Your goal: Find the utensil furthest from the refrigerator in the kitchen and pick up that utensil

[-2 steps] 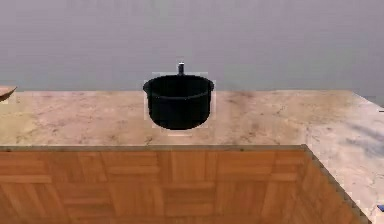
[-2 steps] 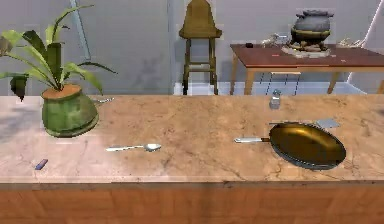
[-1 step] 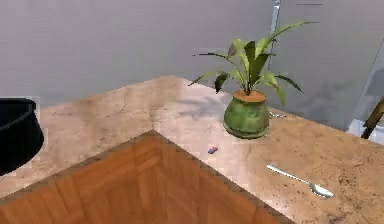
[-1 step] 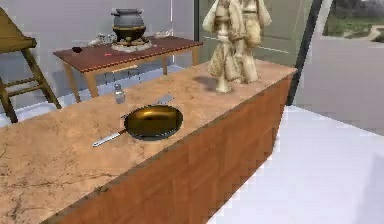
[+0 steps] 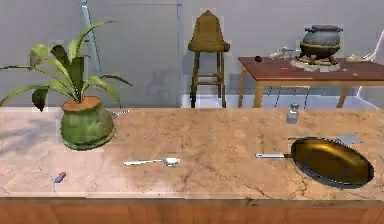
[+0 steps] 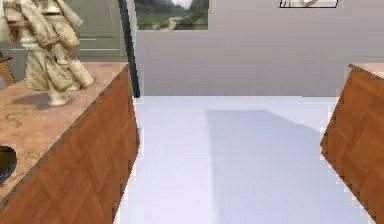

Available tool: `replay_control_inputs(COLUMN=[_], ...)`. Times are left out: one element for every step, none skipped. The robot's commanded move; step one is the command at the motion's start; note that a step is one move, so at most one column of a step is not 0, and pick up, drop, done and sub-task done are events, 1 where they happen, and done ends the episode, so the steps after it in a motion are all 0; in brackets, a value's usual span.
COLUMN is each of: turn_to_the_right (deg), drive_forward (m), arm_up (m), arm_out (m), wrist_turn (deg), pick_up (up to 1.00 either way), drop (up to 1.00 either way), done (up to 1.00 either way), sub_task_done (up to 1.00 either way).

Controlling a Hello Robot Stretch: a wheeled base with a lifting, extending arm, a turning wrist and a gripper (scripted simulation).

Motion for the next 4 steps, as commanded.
replay_control_inputs(turn_to_the_right=[45.0,45.0,0.0,0.0], drive_forward=[0.00,0.00,1.00,0.85], arm_up=[0.00,0.00,0.00,0.00], arm_out=[0.00,0.00,0.00,0.00], wrist_turn=[0.0,0.0,0.0,0.0], pick_up=[0.00,0.00,0.00,0.00], drop=[0.00,0.00,0.00,0.00], done=[0.00,0.00,0.00,0.00], sub_task_done=[0.00,0.00,0.00,0.00])
